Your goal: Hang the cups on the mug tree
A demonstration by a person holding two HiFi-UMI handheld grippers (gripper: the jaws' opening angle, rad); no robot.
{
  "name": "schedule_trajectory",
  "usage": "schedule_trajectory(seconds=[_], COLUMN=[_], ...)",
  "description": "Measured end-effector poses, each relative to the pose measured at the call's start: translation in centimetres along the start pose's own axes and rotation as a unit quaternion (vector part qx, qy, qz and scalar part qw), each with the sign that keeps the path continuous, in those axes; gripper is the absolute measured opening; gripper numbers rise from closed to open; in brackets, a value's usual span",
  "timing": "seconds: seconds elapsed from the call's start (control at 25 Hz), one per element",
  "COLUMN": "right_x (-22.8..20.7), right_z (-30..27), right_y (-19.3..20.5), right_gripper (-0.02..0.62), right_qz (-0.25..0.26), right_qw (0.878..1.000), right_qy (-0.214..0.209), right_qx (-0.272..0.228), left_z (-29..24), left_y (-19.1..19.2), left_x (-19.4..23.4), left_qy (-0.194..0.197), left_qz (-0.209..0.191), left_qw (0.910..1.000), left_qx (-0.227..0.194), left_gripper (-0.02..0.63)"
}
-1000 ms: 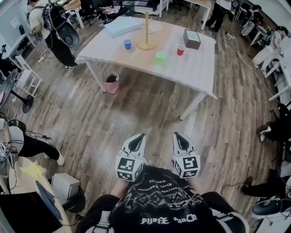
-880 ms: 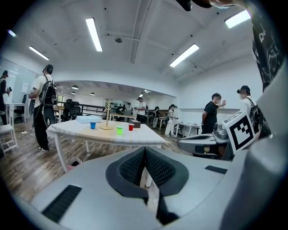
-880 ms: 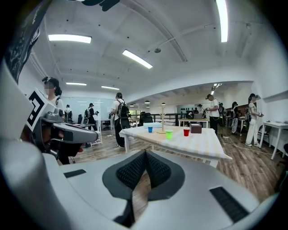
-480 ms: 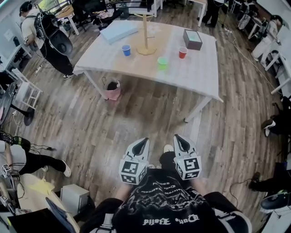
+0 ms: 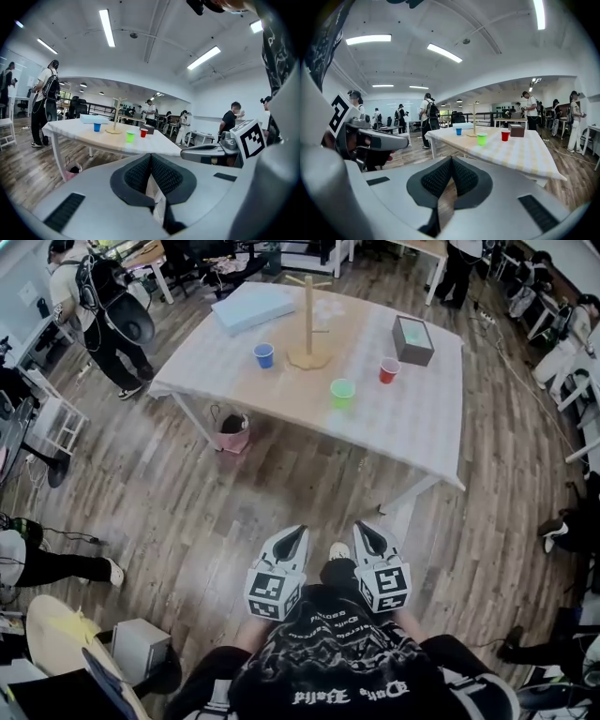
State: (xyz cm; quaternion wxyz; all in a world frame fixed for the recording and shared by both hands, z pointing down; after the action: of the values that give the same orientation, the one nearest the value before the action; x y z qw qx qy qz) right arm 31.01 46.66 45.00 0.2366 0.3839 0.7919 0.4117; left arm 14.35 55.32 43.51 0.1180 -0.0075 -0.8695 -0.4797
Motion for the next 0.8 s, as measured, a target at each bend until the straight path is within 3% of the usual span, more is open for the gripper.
schedule_trajectory(seconds=[0.4, 0.8], right_x=[-11.9, -19.2], right_z=[-6.4, -10.5], right_y=[-5.5, -7.6], right_gripper=[0.009, 0.009], right_qz=[0.014, 0.024], right_qw=[0.999, 0.998], right_qy=[-0.023, -0.054], right_qx=[-0.017, -0.019], left_z=[-10.8, -17.6], left_y=[-6.7, -9.9], left_x=[0.0, -0.2], left_qy=[-0.026, -0.051], left_qz=[0.006, 0.036], left_qw=[0.9996, 0.9979], left_qx=[-0.003, -0.02], left_gripper=[0.02, 0.02])
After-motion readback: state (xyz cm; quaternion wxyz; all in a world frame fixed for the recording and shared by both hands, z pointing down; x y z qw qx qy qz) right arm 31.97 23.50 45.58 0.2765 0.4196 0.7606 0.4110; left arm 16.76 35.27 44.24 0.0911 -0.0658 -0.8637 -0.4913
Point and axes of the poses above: the fingertips, and each gripper's own axes: z backward along the fingers, x to its left, y out of its underside, the point moved 8 cm from there along z, backward along the fingers, and after that the axes turned 13 degrees about x, right-handed, at the moved point
